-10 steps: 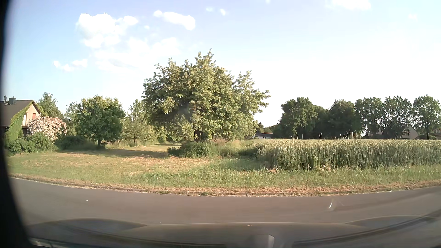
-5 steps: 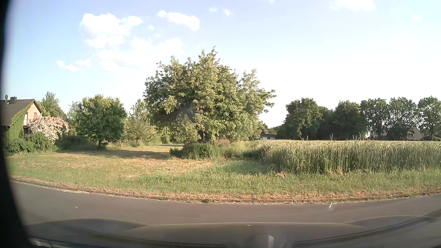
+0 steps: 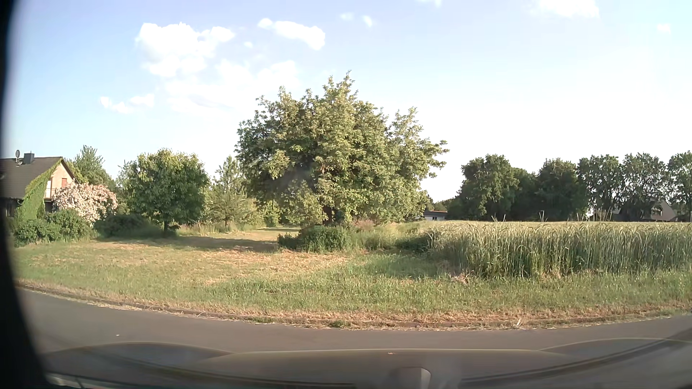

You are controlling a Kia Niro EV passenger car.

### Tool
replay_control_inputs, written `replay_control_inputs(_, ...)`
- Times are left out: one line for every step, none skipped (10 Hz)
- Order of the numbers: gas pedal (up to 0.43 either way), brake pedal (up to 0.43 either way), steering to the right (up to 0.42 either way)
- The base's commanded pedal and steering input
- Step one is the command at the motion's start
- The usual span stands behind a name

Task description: Follow the waypoints while adhering to traffic rules and regulations

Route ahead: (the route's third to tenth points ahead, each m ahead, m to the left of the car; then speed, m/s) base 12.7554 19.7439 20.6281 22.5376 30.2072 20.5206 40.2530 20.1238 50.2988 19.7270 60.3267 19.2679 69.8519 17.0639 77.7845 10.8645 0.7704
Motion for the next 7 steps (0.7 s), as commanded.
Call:
replay_control_inputs(0.13,0.006,-0.463)
replay_control_inputs(0.15,0.006,-0.476)
replay_control_inputs(0.177,0.006,-0.496)
replay_control_inputs(0.22,0.006,-0.527)
replay_control_inputs(0.248,0.012,-0.555)
replay_control_inputs(0.28,0.006,-0.597)
replay_control_inputs(0.287,0.006,-0.641)
